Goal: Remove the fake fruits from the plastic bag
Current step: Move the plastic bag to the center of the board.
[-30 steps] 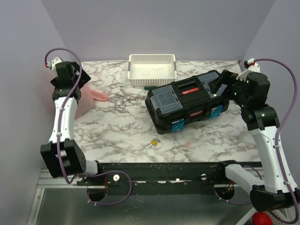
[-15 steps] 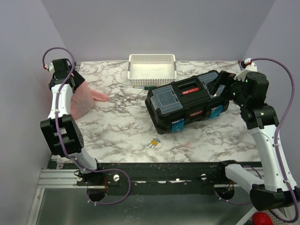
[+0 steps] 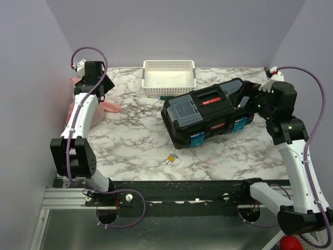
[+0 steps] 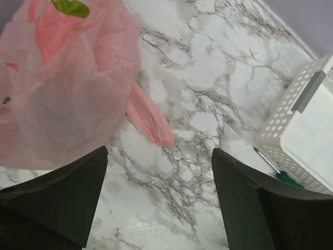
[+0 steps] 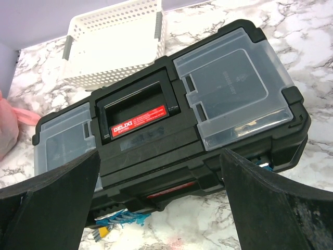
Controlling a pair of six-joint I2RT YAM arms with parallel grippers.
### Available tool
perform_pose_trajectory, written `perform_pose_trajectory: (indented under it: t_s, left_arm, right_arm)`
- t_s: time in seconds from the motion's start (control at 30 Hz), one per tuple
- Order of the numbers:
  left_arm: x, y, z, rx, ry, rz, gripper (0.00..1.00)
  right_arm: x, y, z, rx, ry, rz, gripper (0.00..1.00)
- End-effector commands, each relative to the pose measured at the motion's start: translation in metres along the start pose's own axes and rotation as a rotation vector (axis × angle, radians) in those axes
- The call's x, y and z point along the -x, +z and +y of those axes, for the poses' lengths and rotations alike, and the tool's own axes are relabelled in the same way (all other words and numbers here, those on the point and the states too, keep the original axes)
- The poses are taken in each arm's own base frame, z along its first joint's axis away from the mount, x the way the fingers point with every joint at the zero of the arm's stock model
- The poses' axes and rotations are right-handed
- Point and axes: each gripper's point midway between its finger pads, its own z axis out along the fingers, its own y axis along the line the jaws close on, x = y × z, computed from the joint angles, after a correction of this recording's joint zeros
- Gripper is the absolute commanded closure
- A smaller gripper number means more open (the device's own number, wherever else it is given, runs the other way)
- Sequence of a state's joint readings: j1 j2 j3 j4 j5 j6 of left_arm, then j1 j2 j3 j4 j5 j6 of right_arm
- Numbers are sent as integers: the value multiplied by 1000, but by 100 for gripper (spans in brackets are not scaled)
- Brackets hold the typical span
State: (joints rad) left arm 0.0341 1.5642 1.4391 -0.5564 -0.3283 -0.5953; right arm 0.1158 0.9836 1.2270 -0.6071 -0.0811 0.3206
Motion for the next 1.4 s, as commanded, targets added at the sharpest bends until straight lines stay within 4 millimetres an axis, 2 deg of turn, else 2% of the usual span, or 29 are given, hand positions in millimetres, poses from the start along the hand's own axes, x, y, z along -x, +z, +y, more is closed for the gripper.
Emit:
perform_pose_trajectory:
  t_s: [0.0,0.07,0.13,0.27,0.37,0.5,0.57,0.67,0.77,0.93,1.0,1.17,1.37]
  left_arm:
    - [-38,10,-20,-1,-193,168,20]
    - [-55,18,-30,-13,-258,247,20]
    - [-72,24,-32,26,-334,321,19]
    - [-91,38,-37,44,-421,375,19]
    - [-101,51,-28,109,-470,376,19]
    - [-104,73,-14,187,-495,326,21]
    - [-114,82,-11,203,-527,350,22]
    - [-127,96,-12,190,-560,412,33]
    - [-127,105,-12,182,-544,406,48]
    - [-125,109,-7,209,-523,401,48]
    - [-128,111,-6,220,-522,423,55]
    - [-129,114,-8,212,-532,435,58]
    - [-130,118,-9,196,-534,438,67]
  right_arm:
    - [1,-3,-2,-5,-5,-16,0]
    - [0,-2,-1,0,0,-12,0]
    - [-1,-1,-2,-4,1,-8,0]
    - [3,-9,-4,-22,-7,-24,0]
    - [0,-9,-9,-42,-10,-23,0]
    - [-2,-8,-11,-46,-14,-23,0]
    - [-3,-6,-10,-45,-18,-9,0]
    - [-3,-6,-10,-49,-19,2,0]
    - [-2,-7,-10,-46,-14,-6,0]
    - [-2,-9,-8,-38,-4,-12,0]
    - [0,-9,-8,-38,-5,-12,0]
    - [3,-11,-6,-35,-1,-19,0]
    - [6,-14,-4,-32,9,-29,0]
